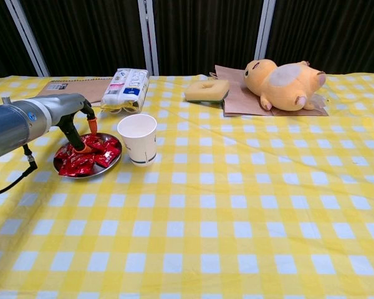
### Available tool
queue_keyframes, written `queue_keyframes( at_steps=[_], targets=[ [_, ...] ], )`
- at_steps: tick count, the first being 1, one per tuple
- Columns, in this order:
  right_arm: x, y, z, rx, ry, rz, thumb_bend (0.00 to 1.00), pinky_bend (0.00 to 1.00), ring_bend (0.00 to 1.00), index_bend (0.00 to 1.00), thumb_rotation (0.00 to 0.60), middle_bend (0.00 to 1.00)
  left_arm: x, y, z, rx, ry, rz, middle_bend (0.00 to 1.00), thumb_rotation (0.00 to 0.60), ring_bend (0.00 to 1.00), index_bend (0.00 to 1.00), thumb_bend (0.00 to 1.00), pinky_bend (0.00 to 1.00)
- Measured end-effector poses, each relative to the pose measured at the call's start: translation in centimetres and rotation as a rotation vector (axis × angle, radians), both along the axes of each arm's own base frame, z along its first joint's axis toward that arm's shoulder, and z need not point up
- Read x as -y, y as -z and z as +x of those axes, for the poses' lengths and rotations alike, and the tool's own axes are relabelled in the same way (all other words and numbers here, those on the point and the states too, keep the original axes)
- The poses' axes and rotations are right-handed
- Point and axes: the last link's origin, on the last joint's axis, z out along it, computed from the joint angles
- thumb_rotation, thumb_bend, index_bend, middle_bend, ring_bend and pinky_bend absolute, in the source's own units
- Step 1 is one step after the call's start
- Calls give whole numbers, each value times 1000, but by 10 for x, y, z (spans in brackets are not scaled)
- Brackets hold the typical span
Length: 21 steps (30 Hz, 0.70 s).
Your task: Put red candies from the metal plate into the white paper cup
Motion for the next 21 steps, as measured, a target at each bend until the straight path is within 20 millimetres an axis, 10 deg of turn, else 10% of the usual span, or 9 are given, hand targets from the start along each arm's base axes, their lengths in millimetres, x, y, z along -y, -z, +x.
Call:
queue_keyframes(
  at_steps=[21],
  targets=[
    [-1,-2,0,0,-5,-20,409,0,0,0,600,11,5,-18,10,57,35,39,0,600,0,530,437,16]
  ],
)
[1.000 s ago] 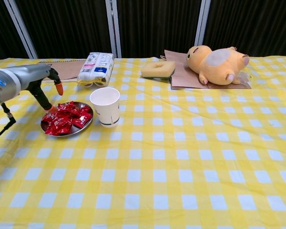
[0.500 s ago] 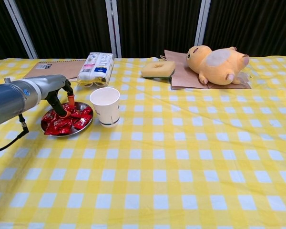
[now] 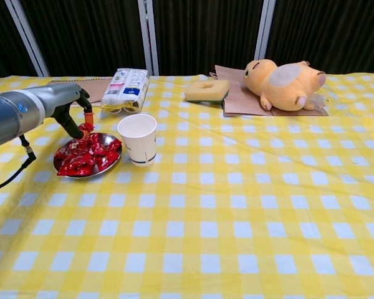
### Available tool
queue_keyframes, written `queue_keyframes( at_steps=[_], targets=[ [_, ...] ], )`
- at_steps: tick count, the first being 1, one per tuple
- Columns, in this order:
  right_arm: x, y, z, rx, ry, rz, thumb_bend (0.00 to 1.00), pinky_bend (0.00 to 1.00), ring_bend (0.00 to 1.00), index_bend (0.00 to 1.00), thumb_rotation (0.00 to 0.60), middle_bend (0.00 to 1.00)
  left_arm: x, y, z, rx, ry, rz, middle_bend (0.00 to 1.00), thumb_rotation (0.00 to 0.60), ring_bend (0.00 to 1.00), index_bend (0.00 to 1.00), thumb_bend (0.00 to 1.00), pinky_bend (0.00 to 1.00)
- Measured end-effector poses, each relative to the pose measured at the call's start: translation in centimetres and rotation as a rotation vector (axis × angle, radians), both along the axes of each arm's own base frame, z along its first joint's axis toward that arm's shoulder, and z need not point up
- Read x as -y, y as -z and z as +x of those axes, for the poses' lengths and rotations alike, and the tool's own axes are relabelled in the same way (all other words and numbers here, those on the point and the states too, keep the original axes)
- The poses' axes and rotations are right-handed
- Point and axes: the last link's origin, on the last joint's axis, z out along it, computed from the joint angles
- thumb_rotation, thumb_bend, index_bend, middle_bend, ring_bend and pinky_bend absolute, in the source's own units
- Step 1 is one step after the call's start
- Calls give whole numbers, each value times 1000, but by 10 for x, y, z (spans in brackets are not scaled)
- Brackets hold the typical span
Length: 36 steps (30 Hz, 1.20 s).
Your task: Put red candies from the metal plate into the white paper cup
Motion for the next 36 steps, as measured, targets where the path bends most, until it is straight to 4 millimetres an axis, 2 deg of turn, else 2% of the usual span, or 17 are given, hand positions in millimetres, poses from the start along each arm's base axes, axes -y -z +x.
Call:
queue_keyframes(
  at_steps=[10,18,29,36],
  targets=[
    [1,-1,-1,-1,4,-3,410,0,0,0,600,11,4,-22,52,90,123,8,0,600,0,528,424,16],
    [0,-1,0,1,1,-3,410,0,0,0,600,11,9,-6,81,106,172,-32,0,600,0,521,404,16],
    [0,-2,0,8,-5,-7,410,0,0,0,600,11,16,19,83,55,165,-87,0,600,0,440,315,16],
    [0,-2,0,5,-2,-7,409,0,0,0,600,10,14,12,77,50,152,-64,0,600,0,431,312,16]
  ],
)
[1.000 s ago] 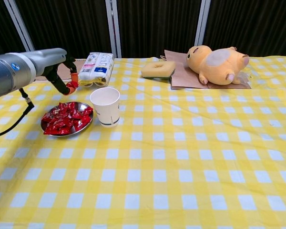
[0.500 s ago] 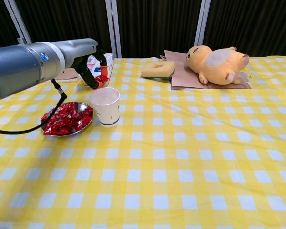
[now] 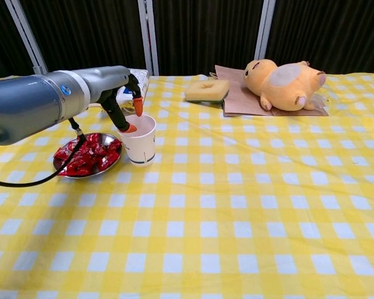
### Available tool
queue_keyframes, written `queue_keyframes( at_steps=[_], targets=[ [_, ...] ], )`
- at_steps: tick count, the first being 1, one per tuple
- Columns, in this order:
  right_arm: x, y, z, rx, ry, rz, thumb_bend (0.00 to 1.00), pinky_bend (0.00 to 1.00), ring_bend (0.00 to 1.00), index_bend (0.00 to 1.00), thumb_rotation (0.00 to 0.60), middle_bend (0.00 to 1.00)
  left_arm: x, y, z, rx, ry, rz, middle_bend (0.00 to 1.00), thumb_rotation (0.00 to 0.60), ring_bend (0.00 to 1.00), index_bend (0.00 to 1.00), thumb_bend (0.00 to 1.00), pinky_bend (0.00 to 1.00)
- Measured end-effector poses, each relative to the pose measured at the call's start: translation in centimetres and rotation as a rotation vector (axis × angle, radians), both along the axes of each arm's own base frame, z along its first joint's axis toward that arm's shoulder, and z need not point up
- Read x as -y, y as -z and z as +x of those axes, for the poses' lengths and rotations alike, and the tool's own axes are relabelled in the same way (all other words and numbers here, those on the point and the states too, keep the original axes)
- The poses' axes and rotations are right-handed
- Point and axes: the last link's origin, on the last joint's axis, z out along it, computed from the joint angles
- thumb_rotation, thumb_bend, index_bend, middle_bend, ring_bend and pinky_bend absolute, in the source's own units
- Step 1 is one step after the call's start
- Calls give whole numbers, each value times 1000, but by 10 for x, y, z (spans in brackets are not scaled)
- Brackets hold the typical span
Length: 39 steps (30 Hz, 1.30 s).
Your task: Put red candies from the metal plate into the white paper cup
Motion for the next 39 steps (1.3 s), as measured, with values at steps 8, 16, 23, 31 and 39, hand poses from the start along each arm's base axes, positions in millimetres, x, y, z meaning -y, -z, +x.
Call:
queue_keyframes(
  at_steps=[8,16,23,31,39],
  targets=[
    [-2,-1,0,-4,-1,-8,409,0,0,0,600,10,6,-27,-26,-6,-30,33,0,600,0,396,223,16],
    [-2,1,1,-8,-3,-6,409,0,0,0,600,11,31,-46,-76,-56,-88,12,0,600,0,387,211,16],
    [-2,1,1,-11,-6,-6,410,0,0,0,600,11,42,-43,-104,-95,-135,-5,0,600,0,387,212,16],
    [-2,0,1,-5,-4,-9,409,0,0,0,600,10,38,-27,-114,-96,-160,-7,0,600,0,390,246,16],
    [-3,1,1,-7,-6,-5,410,0,0,0,600,11,31,-10,-114,-86,-185,-19,0,600,0,401,291,16]
  ],
)
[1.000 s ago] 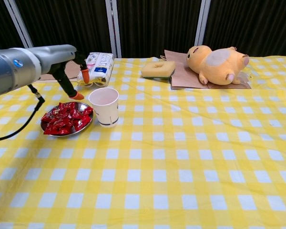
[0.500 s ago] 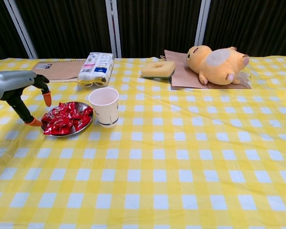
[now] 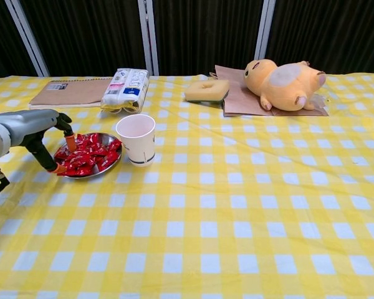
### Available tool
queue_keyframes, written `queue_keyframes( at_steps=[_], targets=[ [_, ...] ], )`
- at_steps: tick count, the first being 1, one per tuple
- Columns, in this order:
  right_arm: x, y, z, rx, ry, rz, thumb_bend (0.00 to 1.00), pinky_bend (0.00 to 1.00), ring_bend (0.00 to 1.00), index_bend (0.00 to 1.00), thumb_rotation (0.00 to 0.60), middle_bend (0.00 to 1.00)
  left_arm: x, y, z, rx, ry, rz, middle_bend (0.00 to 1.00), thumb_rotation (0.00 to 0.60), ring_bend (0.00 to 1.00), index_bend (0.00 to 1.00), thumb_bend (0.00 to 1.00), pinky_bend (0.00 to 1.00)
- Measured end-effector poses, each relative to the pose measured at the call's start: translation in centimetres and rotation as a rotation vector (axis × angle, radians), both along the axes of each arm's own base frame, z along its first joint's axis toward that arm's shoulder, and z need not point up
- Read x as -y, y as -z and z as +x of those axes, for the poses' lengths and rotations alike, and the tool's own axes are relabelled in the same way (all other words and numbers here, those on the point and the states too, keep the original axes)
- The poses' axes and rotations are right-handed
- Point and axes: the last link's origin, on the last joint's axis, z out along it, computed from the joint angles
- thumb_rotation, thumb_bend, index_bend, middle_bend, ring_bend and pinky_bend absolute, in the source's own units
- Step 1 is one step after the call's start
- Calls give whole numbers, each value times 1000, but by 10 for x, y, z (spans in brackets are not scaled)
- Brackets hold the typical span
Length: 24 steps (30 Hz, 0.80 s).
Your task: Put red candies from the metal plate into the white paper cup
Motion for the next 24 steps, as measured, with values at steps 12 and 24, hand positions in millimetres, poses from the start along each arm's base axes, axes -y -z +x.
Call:
queue_keyframes(
  at_steps=[12,24],
  targets=[
    [0,0,0,-1,1,3,409,0,0,0,600,11,-5,17,17,25,27,-18,0,600,0,443,312,16],
    [0,-1,0,1,-3,-6,410,0,0,0,600,11,-2,17,14,9,20,-21,0,600,0,555,441,16]
  ],
)
